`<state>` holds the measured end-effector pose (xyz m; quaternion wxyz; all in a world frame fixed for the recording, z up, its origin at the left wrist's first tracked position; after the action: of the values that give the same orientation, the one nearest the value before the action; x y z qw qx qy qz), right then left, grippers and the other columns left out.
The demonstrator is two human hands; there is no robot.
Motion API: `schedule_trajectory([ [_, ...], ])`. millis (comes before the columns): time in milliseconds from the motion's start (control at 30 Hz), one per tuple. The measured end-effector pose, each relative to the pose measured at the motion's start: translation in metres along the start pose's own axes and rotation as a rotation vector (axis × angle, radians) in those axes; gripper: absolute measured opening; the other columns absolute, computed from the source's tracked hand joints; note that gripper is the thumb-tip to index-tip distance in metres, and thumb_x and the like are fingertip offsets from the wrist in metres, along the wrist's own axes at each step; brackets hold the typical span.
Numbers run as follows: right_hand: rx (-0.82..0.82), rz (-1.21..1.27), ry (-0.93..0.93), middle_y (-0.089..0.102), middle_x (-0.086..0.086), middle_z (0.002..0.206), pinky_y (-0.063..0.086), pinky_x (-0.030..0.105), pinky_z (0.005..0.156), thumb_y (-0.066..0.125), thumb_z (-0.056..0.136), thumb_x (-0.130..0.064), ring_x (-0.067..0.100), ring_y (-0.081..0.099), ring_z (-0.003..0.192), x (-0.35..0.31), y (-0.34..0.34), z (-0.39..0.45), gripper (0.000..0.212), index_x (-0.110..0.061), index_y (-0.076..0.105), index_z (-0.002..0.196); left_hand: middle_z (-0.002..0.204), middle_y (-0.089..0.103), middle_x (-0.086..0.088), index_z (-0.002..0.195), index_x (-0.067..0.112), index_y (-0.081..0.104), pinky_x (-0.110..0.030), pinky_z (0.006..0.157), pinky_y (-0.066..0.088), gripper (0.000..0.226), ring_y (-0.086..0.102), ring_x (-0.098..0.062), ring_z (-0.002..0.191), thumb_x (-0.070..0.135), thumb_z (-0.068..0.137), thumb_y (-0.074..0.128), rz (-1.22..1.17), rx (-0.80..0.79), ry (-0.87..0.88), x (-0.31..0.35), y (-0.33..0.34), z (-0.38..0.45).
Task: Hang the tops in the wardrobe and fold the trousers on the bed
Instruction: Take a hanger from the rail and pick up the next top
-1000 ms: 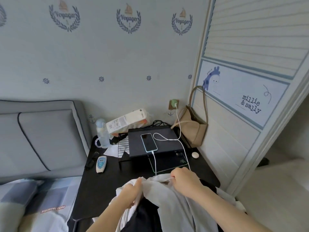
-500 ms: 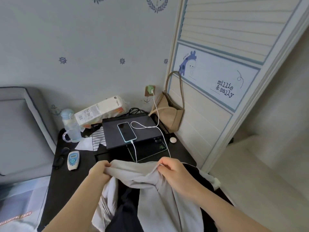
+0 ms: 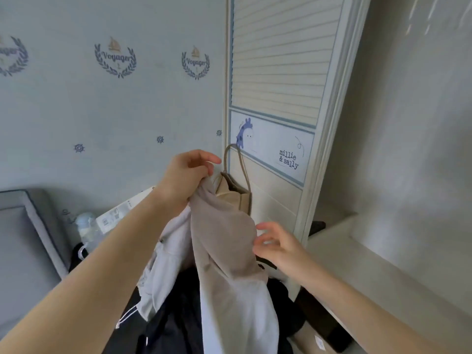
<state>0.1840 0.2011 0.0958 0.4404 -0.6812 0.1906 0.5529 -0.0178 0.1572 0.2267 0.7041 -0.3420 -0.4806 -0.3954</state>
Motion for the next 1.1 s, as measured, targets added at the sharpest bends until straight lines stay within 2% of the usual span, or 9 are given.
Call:
schedule_trajectory([
  [100, 0.042, -0.153, -0.036, 0.042, -0.018, 0.125, 0.040, 0.020, 0.088, 0.070, 0.067, -0.065, 0.002, 0.046, 0.113, -0.025, -0.035, -0.012, 0.085, -0.042, 0.027, 0.137, 0.074, 0.058, 0.000, 0.086, 0.012, 0.071, -0.024, 0.060, 0.035, 0.043, 0.045, -0.015, 0.067, -0.015, 0.083, 0.038, 0.207, -0.175, 0.134, 0.051, 0.048, -0.012],
  [167, -0.002, -0.106, -0.063, 0.043, -0.027, 0.121, 0.041, 0.013, 0.082, 0.069, 0.055, -0.077, -0.006, 0.048, 0.109, -0.046, -0.035, -0.019, 0.095, -0.047, 0.025, 0.134, 0.077, 0.061, 0.001, 0.084, 0.016, 0.072, -0.018, 0.053, 0.036, 0.044, 0.049, -0.011, 0.065, -0.014, 0.081, 0.040, 0.306, -0.211, 0.229, 0.081, 0.073, -0.017],
  [300, 0.310, -0.175, -0.224, 0.067, -0.005, 0.084, 0.052, 0.031, 0.071, 0.062, 0.086, -0.037, 0.013, 0.063, 0.078, -0.090, -0.071, -0.022, 0.021, -0.017, 0.061, 0.090, 0.076, 0.061, 0.004, 0.078, 0.021, 0.070, -0.011, 0.043, 0.034, 0.047, 0.050, 0.001, 0.052, -0.014, 0.082, 0.040, 0.331, -0.164, 0.362, 0.138, 0.100, -0.021],
  [433, 0.616, 0.017, -0.338, 0.055, 0.007, 0.070, 0.037, 0.029, 0.062, 0.051, 0.093, -0.011, 0.016, 0.047, 0.070, -0.142, -0.161, -0.033, 0.022, -0.005, 0.056, 0.072, 0.084, 0.069, 0.007, 0.088, 0.018, 0.074, -0.010, 0.047, 0.041, 0.032, 0.058, 0.001, 0.059, -0.006, 0.084, 0.053, 0.275, -0.131, 0.406, 0.173, 0.090, -0.018],
  [600, 0.790, 0.111, -0.499, 0.065, 0.009, 0.089, 0.046, 0.028, 0.072, 0.045, 0.090, -0.001, 0.014, 0.055, 0.080, -0.213, -0.242, -0.056, 0.022, -0.014, 0.063, 0.088, 0.128, 0.053, 0.002, 0.138, 0.021, 0.053, -0.025, 0.095, 0.045, 0.061, 0.058, -0.021, 0.113, 0.007, 0.080, 0.065, 0.785, -0.055, 0.695, 0.186, 0.102, -0.019],
  [700, 0.848, 0.200, -0.562, 0.063, 0.007, 0.088, 0.048, 0.032, 0.076, 0.044, 0.089, 0.001, 0.015, 0.055, 0.082, -0.235, -0.275, -0.077, 0.025, -0.016, 0.062, 0.088, 0.142, 0.043, 0.002, 0.152, 0.033, 0.025, -0.040, 0.091, 0.044, 0.090, 0.050, -0.029, 0.122, 0.028, 0.076, 0.073, 1.093, 0.085, 0.532, 0.157, 0.095, 0.001],
  [833, 0.844, 0.233, -0.517, 0.066, 0.006, 0.093, 0.052, 0.031, 0.079, 0.045, 0.092, -0.001, 0.015, 0.059, 0.083, -0.227, -0.291, -0.090, 0.024, -0.017, 0.063, 0.094, 0.121, 0.062, 0.014, 0.136, 0.037, 0.049, -0.035, 0.092, 0.032, 0.062, 0.051, -0.017, 0.121, 0.055, 0.080, 0.068, 1.231, -0.114, 0.173, 0.079, 0.108, 0.021],
  [1000, 0.809, 0.346, -0.320, 0.068, 0.011, 0.094, 0.055, 0.039, 0.083, 0.046, 0.092, 0.001, 0.021, 0.062, 0.082, -0.167, -0.275, -0.088, 0.023, -0.013, 0.063, 0.097, 0.151, 0.042, 0.002, 0.156, 0.026, 0.014, -0.034, 0.111, 0.036, 0.108, 0.044, -0.019, 0.134, 0.063, 0.072, 0.072, 0.984, -0.739, -0.151, -0.081, 0.166, -0.053],
  [1100, 0.741, 0.320, -0.271, 0.070, 0.009, 0.088, 0.057, 0.036, 0.076, 0.049, 0.089, 0.002, 0.021, 0.065, 0.076, -0.146, -0.271, -0.083, 0.024, -0.014, 0.066, 0.094, 0.156, 0.032, 0.002, 0.156, 0.027, 0.011, -0.032, 0.112, 0.036, 0.107, 0.039, -0.017, 0.137, 0.039, 0.076, 0.081, 0.547, -0.771, -0.244, -0.112, 0.190, -0.074],
])
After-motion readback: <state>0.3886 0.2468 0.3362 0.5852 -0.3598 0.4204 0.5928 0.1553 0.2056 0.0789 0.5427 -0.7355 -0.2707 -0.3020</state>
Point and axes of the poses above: each hand's wrist, its own z-axis towards the middle knuckle, its own y-axis out of the palm, x = y × z, the point moved 7 cm from there along z, towards the middle knuckle
